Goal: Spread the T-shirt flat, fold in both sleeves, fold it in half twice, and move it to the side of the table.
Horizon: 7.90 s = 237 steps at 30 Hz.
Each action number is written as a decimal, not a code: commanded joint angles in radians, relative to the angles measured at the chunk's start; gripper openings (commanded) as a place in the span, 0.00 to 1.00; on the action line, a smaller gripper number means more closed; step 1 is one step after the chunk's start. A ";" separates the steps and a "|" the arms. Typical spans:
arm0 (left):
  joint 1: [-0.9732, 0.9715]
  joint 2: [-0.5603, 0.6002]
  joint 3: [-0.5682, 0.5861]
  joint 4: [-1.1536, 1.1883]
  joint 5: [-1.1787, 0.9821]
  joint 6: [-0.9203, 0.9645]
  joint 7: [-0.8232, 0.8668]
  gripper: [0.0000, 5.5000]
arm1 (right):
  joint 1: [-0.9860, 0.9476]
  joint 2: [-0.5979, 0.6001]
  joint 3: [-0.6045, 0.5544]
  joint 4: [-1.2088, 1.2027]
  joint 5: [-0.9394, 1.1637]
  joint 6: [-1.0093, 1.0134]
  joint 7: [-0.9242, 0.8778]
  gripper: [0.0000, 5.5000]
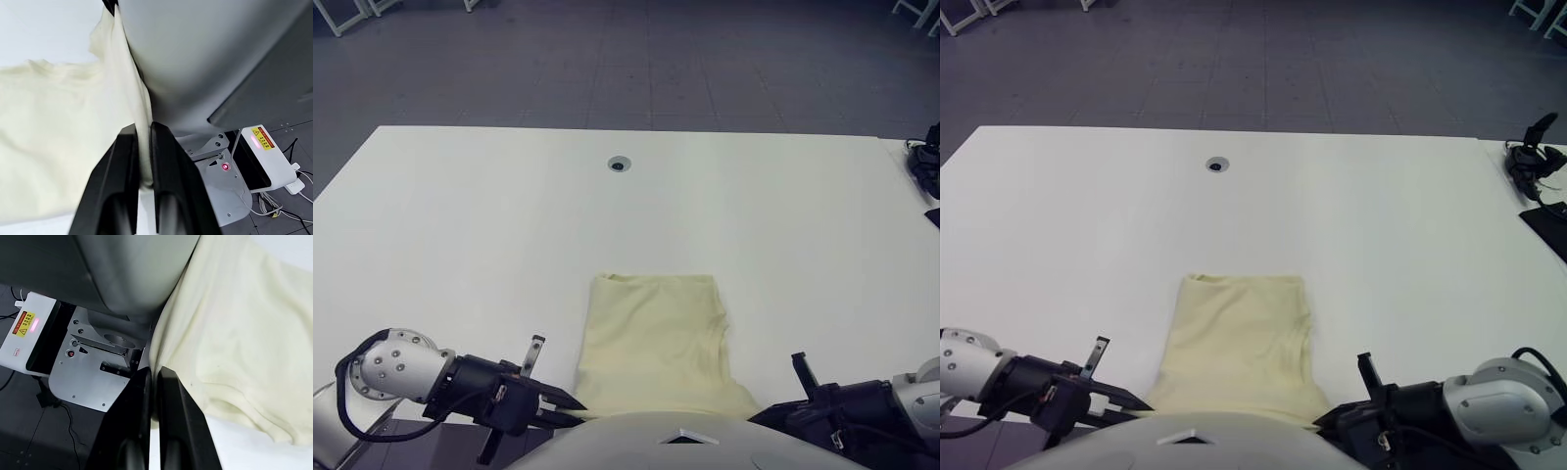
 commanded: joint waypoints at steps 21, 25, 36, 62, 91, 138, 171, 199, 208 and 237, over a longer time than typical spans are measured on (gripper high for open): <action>-0.746 -0.439 -0.215 0.704 0.126 0.232 0.153 0.03 | -1.176 0.165 0.683 0.840 -0.030 0.276 0.025 0.00; -0.757 -0.463 -0.231 0.734 0.191 0.200 0.187 0.03 | -1.187 0.193 0.714 0.938 -0.134 0.180 -0.005 0.00; -0.777 -0.517 -0.279 0.836 0.329 0.104 0.217 0.10 | -1.158 0.233 0.714 0.981 -0.177 0.137 -0.025 0.00; -0.778 -0.811 -0.074 0.868 0.291 0.018 0.644 0.88 | -1.064 0.411 0.528 1.012 -0.248 0.082 -0.435 0.64; -0.846 -0.922 -0.031 1.048 0.308 -0.098 0.757 0.98 | -0.923 0.772 0.666 0.911 -0.045 0.012 -0.460 0.98; -0.824 -0.915 0.031 1.135 0.311 -0.189 0.776 0.98 | -1.024 0.794 0.776 1.324 -0.261 -0.100 -0.338 0.98; -0.823 -0.936 0.110 1.224 0.290 -0.254 0.810 0.98 | -1.414 0.820 0.326 2.297 -0.231 -0.198 -1.336 0.98; -0.580 -1.142 -0.082 0.631 0.616 -0.375 1.261 0.98 | -0.814 1.003 0.258 0.901 -0.282 -0.471 -1.385 0.98; -0.599 -1.172 -0.159 0.684 0.545 -0.432 1.222 0.98 | -0.722 1.009 0.232 0.779 -0.311 -0.492 -1.379 0.98; -0.602 -1.159 -0.102 0.668 0.566 -0.427 1.283 0.98 | -0.731 1.031 0.309 0.776 -0.312 -0.580 -1.307 0.98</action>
